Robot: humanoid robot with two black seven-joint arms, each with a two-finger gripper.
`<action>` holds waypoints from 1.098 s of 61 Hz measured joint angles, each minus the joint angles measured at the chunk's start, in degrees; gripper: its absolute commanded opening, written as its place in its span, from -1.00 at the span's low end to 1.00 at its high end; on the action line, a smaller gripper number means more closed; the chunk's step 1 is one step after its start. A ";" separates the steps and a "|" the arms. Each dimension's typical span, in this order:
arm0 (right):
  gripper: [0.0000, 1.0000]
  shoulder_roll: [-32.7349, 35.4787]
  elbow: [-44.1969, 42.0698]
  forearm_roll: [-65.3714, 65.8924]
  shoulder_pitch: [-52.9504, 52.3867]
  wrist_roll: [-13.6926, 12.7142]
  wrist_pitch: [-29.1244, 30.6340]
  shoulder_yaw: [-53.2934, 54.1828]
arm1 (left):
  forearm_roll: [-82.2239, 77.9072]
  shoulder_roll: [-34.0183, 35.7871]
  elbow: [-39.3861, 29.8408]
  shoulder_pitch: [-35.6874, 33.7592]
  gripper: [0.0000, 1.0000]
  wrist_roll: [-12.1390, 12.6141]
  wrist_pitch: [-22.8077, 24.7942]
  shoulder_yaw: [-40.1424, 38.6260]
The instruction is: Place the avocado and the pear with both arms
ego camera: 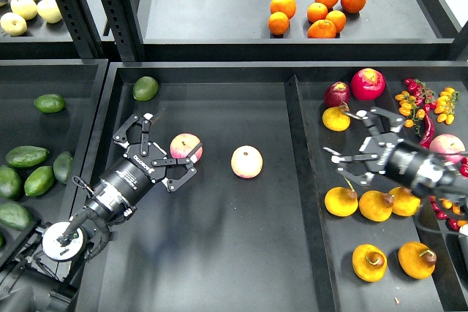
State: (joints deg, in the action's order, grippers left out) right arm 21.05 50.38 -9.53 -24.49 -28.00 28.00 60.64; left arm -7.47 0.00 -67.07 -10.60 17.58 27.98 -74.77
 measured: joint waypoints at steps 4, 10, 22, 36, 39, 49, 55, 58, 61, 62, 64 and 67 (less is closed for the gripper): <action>0.67 -3.59 -1.14 2.56 0.25 0.03 0.00 1.47 | 0.00 0.00 0.15 -0.33 0.99 -0.16 0.00 -0.22; 0.69 -8.12 -2.60 6.29 0.54 3.43 0.00 2.42 | 0.00 0.00 0.40 -0.62 0.99 -0.24 0.00 -0.76; 0.85 -15.00 -3.30 9.98 1.15 13.67 0.00 2.77 | 0.16 0.00 0.83 -0.93 0.99 -0.26 0.00 -1.14; 0.98 -20.88 -5.65 17.38 1.20 19.61 -0.01 6.87 | 2.14 0.00 1.52 -2.07 0.99 -0.27 0.00 -1.14; 0.98 -20.97 -6.18 18.99 1.20 20.05 -0.01 7.71 | 2.51 0.00 1.65 -2.38 0.99 -0.27 0.00 -1.12; 0.98 -21.06 -7.21 21.66 1.16 20.76 -0.01 9.42 | 3.34 0.00 2.27 -3.38 0.99 -0.27 0.00 -1.05; 0.98 -21.06 -7.95 21.90 1.16 21.29 -0.01 9.69 | 3.42 0.00 2.63 -3.83 0.99 -0.27 0.00 -0.84; 0.98 -21.06 -8.17 21.92 1.17 21.44 -0.01 9.77 | 3.44 0.00 2.98 -3.98 0.99 -0.27 0.00 -0.66; 0.98 -21.06 -8.24 21.92 1.16 21.52 -0.01 9.91 | 3.62 0.00 3.29 -4.26 0.99 -0.27 0.01 -0.51; 0.98 -21.06 -8.24 21.92 1.16 21.55 -0.01 10.01 | 3.73 0.00 3.41 -4.39 0.99 -0.27 0.01 -0.44; 0.98 -21.06 -8.24 21.92 1.17 21.64 -0.01 10.33 | 4.03 0.00 3.66 -4.61 0.99 -0.27 0.01 -0.28; 0.98 -21.05 -8.16 21.92 1.19 21.75 -0.01 10.68 | 4.35 0.00 3.93 -4.91 0.99 -0.27 0.02 -0.09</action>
State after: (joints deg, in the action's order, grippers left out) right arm 0.00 42.22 12.39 -23.31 -6.25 28.00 71.32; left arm -3.12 0.00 -63.14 -15.51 17.31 28.00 -74.86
